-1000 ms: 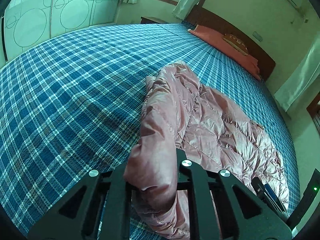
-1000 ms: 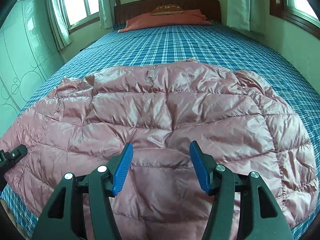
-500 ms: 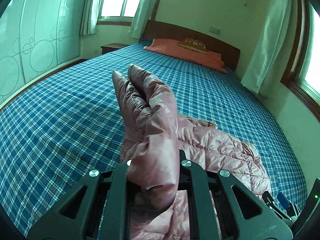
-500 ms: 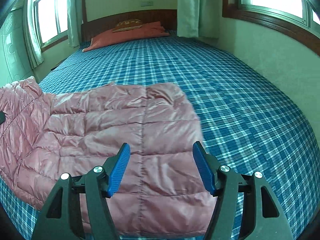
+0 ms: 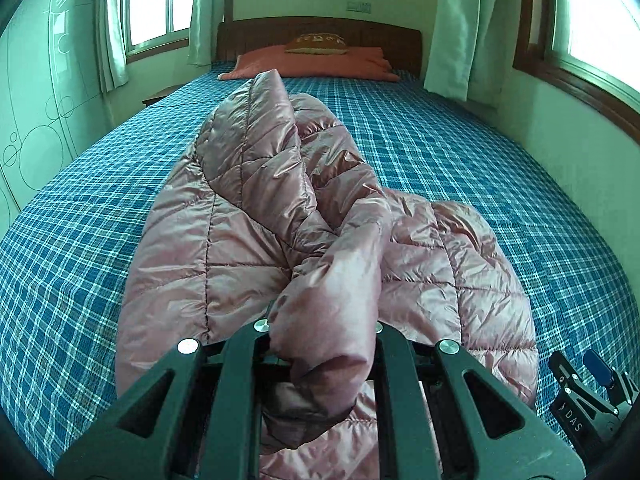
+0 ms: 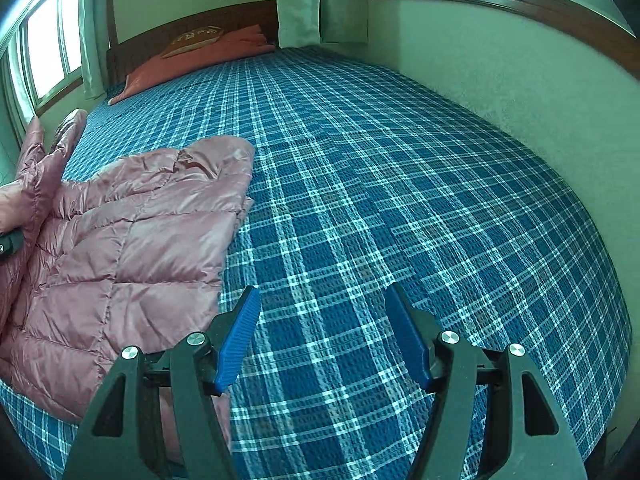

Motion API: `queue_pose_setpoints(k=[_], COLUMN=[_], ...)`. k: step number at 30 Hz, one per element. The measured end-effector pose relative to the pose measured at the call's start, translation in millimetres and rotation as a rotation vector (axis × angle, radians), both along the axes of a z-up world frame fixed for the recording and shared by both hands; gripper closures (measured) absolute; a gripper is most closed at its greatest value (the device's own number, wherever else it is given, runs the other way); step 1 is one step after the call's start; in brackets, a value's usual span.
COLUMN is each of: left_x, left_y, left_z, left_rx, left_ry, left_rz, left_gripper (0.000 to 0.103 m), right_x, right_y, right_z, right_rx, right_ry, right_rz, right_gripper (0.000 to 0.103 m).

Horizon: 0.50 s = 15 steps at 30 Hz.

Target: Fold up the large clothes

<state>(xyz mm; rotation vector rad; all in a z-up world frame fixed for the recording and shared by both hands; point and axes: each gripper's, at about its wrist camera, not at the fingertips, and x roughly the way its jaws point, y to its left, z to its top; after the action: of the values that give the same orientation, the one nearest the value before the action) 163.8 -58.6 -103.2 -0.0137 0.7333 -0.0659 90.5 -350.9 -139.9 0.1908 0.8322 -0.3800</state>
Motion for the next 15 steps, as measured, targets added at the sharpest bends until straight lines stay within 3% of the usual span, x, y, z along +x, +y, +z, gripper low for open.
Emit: queue_pose_setpoints(k=[15], left_x=[-24.7], left_y=[-89.4], left_z=[-32.7], left_rx=[0.069], left_ry=[0.061], left_rz=[-0.214], left_gripper=[0.092], right_x=[-5.1], right_y=[-36.8], right_z=[-22.6], right_rx=[0.047], right_ry=[0.031], right_rz=[-0.058], right_gripper=[0.039])
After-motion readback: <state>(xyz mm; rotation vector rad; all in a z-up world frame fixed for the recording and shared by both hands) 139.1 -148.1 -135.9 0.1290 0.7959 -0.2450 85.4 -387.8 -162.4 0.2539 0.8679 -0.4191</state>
